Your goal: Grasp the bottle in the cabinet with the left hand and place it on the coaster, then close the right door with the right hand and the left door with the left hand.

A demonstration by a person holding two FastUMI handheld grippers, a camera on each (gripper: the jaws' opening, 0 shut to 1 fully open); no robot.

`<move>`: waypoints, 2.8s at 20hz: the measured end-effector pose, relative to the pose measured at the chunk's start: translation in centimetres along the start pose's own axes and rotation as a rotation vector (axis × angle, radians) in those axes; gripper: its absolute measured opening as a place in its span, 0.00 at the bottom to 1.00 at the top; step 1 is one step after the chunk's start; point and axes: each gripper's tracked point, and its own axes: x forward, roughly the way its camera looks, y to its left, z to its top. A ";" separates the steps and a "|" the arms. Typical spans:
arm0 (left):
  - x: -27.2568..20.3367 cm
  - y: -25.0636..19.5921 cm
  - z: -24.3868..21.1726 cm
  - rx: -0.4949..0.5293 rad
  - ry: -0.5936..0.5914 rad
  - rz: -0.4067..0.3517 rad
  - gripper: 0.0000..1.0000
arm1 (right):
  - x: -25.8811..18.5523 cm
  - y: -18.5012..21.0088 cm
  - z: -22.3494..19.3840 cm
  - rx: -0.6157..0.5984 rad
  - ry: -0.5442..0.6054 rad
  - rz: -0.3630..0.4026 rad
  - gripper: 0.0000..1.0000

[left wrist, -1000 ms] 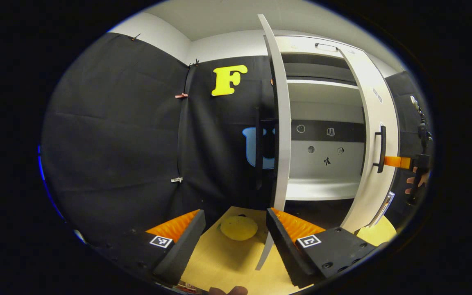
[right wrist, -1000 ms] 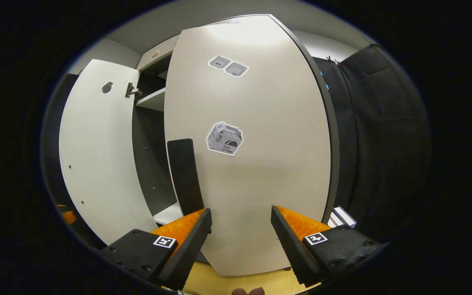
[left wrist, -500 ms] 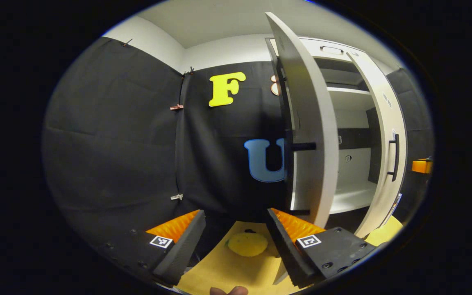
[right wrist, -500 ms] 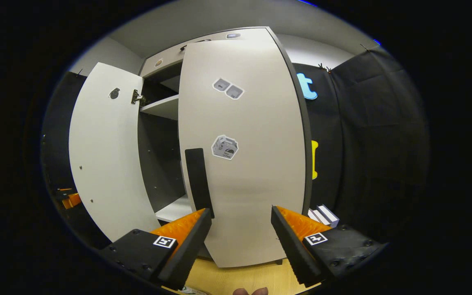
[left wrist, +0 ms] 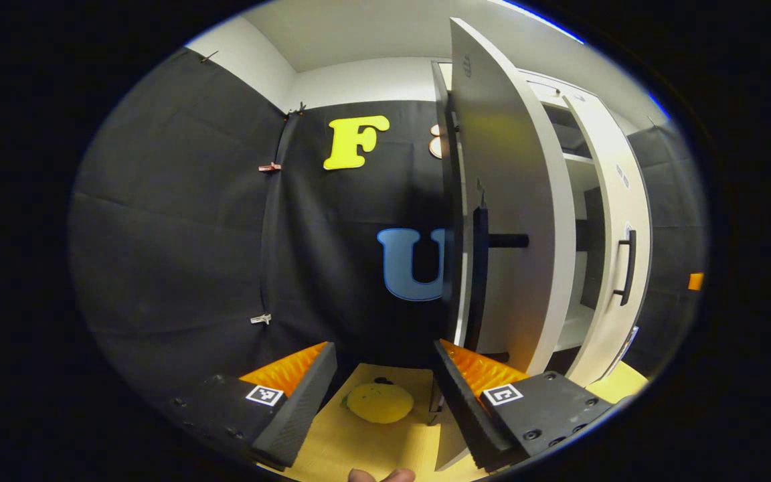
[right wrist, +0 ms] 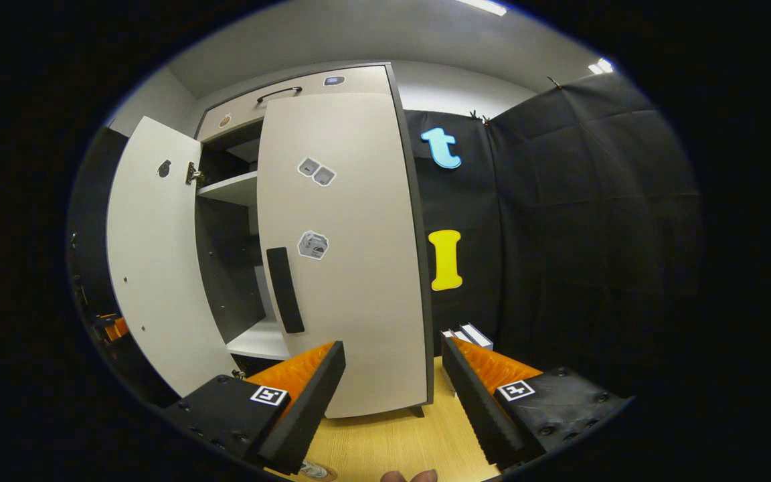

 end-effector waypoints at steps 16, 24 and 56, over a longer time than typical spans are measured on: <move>2.0 -16.4 0.1 -0.039 0.023 -0.267 0.90 | 0.6 -3.1 -0.5 -0.004 0.036 0.024 0.98; 6.9 -20.3 -0.6 -0.027 0.042 -0.254 0.97 | -0.2 -6.0 -0.7 -0.002 0.042 -0.017 0.98; 3.4 -20.8 2.6 0.058 -0.037 -0.256 0.94 | 0.1 -2.7 0.6 0.006 0.012 0.078 0.98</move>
